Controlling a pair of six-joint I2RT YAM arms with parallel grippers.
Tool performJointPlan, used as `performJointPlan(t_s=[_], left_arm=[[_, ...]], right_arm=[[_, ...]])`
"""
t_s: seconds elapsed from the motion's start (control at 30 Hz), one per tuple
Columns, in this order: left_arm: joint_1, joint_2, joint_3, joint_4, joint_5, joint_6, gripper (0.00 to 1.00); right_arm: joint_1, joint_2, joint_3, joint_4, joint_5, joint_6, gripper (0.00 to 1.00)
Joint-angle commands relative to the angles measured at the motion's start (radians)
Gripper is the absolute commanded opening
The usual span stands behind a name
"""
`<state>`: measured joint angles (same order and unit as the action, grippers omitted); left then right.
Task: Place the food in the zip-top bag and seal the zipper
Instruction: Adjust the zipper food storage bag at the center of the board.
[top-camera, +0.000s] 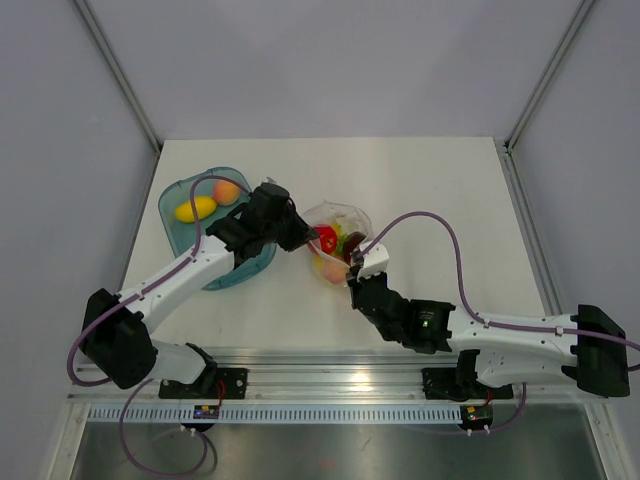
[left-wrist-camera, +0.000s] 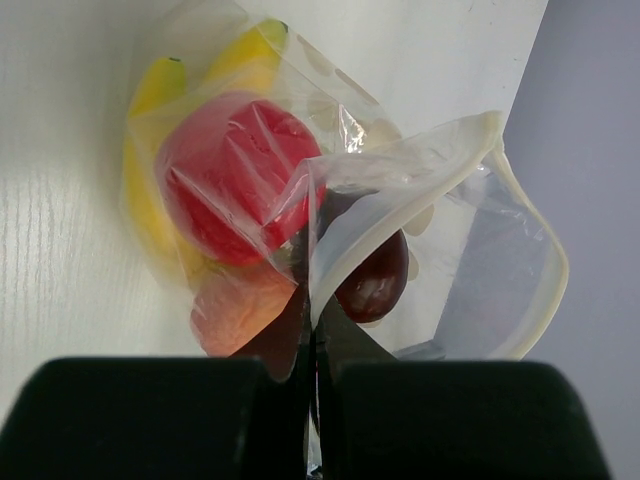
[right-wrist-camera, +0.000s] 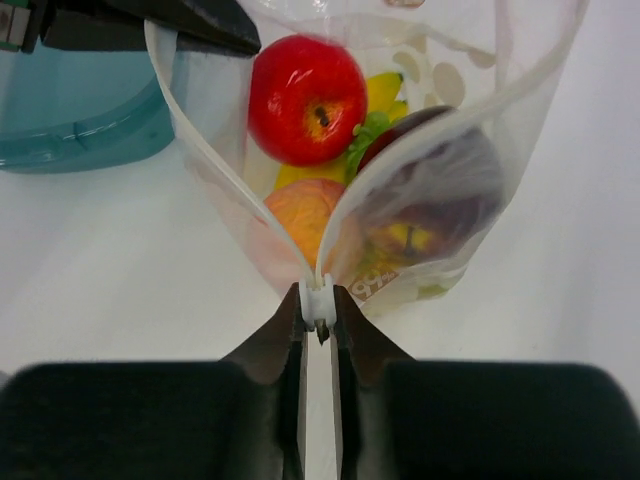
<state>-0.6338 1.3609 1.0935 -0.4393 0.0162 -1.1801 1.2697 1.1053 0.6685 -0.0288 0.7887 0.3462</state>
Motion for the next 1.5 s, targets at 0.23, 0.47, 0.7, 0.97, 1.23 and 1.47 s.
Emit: performJointPlan(t_s=[0.23, 0.47, 0.7, 0.97, 1.23, 1.47], left_arm=[[-0.010, -0.028, 0.020, 0.060, 0.042, 0.034, 0.32], [0.016, -0.120, 0.043, 0.069, 0.024, 0.290, 0.74], [0.010, -0.143, 0.161, 0.123, 0.348, 0.877, 0.63], [-0.073, -0.189, 0.146, 0.130, 0.671, 1.216, 0.66], [-0.257, 0.003, 0.264, -0.202, 0.520, 1.425, 0.68], [-0.276, 0.030, 0.227, -0.230, 0.406, 1.456, 0.56]], right_arm=[[0.007, -0.044, -0.026, 0.194, 0.130, -0.042, 0.00], [-0.045, -0.227, -0.066, 0.133, -0.021, -0.125, 0.00], [-0.079, -0.424, -0.104, -0.041, -0.167, -0.211, 0.00], [-0.081, -0.444, -0.072, -0.135, -0.177, -0.193, 0.00], [-0.089, -0.421, -0.073, -0.129, -0.189, -0.193, 0.00], [-0.144, -0.420, -0.092, -0.100, -0.190, -0.207, 0.00]])
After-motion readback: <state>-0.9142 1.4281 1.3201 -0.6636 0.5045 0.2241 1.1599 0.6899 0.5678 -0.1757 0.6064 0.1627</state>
